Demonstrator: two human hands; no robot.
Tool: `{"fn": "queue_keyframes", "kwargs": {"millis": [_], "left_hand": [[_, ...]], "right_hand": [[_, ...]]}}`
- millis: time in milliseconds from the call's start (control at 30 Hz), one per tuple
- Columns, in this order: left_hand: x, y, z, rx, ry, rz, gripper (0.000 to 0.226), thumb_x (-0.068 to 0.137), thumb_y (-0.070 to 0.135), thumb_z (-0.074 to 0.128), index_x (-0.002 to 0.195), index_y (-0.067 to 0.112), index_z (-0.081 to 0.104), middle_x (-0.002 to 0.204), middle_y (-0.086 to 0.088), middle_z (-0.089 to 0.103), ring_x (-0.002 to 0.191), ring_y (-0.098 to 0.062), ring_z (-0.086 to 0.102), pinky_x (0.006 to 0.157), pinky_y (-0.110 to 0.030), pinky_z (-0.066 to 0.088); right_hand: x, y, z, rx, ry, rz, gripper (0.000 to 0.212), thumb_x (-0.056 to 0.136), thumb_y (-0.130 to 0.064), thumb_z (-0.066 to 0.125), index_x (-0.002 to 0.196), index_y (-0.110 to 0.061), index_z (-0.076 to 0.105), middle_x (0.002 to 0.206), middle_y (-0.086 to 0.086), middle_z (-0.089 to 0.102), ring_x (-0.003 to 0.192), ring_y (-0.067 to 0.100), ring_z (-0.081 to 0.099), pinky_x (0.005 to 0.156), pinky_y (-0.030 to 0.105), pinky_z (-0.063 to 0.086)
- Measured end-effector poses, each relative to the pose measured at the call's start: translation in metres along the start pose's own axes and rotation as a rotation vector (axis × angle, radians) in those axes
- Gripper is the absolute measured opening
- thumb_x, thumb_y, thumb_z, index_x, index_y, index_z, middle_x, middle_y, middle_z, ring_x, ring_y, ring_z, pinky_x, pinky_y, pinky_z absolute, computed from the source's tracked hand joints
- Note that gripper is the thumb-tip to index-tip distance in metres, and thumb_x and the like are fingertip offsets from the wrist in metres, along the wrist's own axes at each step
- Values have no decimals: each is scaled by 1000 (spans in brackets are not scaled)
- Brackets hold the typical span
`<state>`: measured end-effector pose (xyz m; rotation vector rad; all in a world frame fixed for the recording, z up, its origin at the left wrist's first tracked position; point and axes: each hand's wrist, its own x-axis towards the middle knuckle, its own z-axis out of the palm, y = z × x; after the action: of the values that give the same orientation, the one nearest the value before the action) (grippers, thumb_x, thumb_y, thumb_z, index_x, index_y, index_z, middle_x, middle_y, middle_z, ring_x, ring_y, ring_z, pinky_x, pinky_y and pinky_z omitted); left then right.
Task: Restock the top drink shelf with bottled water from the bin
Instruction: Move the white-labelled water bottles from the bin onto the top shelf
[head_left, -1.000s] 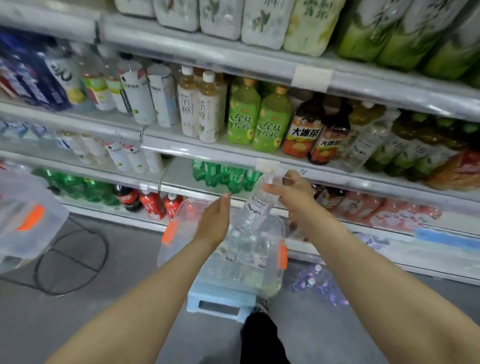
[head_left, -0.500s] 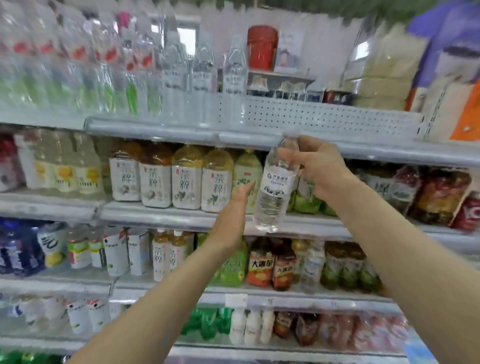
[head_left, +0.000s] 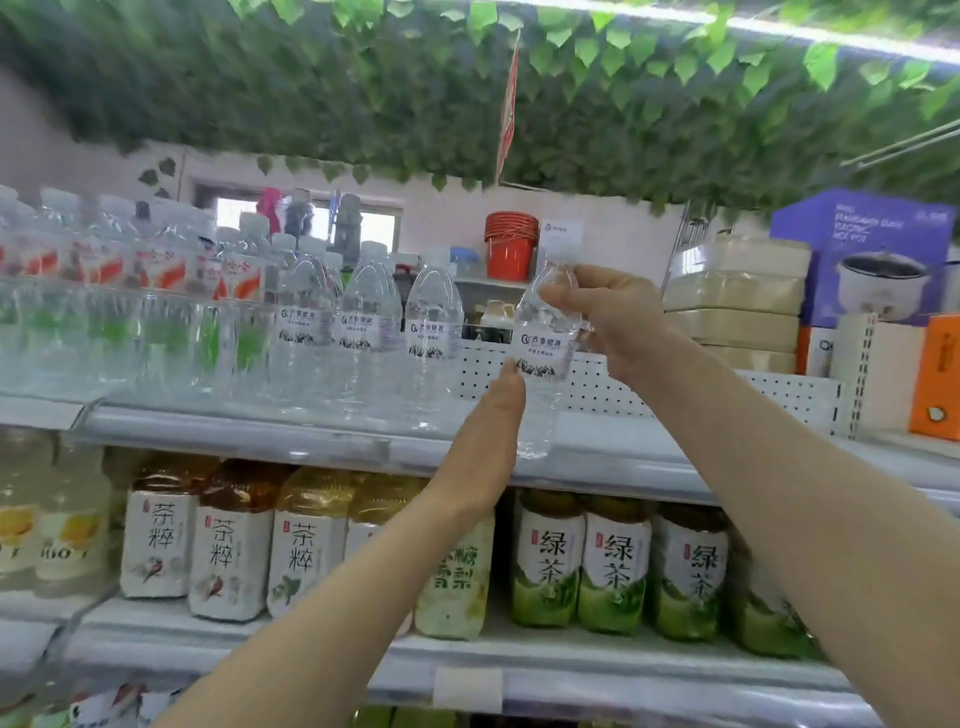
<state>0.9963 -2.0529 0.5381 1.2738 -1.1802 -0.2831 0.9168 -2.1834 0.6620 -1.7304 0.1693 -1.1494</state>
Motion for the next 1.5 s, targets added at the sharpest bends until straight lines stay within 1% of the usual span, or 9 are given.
{"fn": "queue_keyframes", "kwargs": {"millis": [200, 300, 400, 567, 767, 1033, 1167, 1300, 1500], "left_hand": [[62, -2, -1, 114, 58, 17, 86, 81, 84, 11, 156, 45, 1, 163, 23, 3, 149, -1, 5, 123, -38, 5], [86, -9, -2, 154, 78, -21, 77, 91, 74, 10, 158, 38, -4, 165, 18, -4, 151, -5, -1, 125, -44, 4], [103, -14, -1, 183, 110, -83, 73, 96, 68, 9, 158, 34, -5, 166, 13, -5, 153, -10, -3, 124, -46, 5], [119, -19, -1, 260, 100, -125, 66, 99, 63, 6, 158, 34, 1, 166, 10, -8, 153, -13, -6, 124, -47, 4], [129, -24, -2, 292, 94, -186, 69, 99, 65, 5, 159, 31, -4, 166, 9, -12, 153, -15, -10, 124, -50, 1], [133, -35, 2, 364, 110, -182, 82, 90, 76, 4, 158, 32, -7, 166, 10, -11, 152, -12, -12, 123, -45, -2], [133, -36, 3, 365, 132, -218, 89, 84, 82, 4, 158, 34, -7, 166, 6, -11, 153, -16, -7, 123, -51, 2], [132, -38, 3, 380, 143, -213, 88, 85, 82, 4, 158, 34, -7, 166, 6, -11, 154, -17, -5, 123, -52, 3], [131, -41, 2, 406, 152, -196, 92, 81, 84, 2, 158, 34, -8, 166, 5, -10, 154, -18, -4, 122, -48, 1]], "right_hand": [[68, 20, 3, 35, -60, 31, 19, 72, -17, 89, 90, -20, 82, 94, 2, 80, 82, 16, 77, 80, 38, 54], [91, 37, 10, 28, -80, 26, 41, 66, -21, 91, 105, -18, 80, 104, 5, 79, 100, 25, 74, 87, 42, 55], [108, 55, 15, 10, -106, 27, 21, 74, -15, 89, 91, -24, 80, 91, -3, 80, 91, 16, 75, 76, 32, 56], [125, 77, 21, 5, -124, 15, 17, 77, -9, 87, 76, -24, 78, 78, -6, 78, 67, 6, 74, 55, 20, 55], [133, 89, 26, 3, -96, 45, 38, 75, -14, 89, 111, -11, 78, 103, 1, 78, 100, 18, 71, 95, 43, 54], [142, 96, 19, 12, -115, 83, 35, 78, -16, 88, 111, -15, 77, 78, -14, 77, 61, -5, 70, 44, 14, 49], [142, 95, 20, -7, -125, 94, 26, 76, -23, 90, 94, -28, 73, 87, -15, 72, 81, 1, 65, 65, 24, 48], [138, 93, 23, -41, -104, 107, 36, 76, -28, 90, 109, -22, 78, 101, -9, 74, 94, 7, 63, 86, 36, 49], [136, 91, 24, -68, -113, 129, 41, 79, -31, 88, 117, -22, 76, 110, -6, 75, 110, 16, 65, 94, 39, 50]]}}
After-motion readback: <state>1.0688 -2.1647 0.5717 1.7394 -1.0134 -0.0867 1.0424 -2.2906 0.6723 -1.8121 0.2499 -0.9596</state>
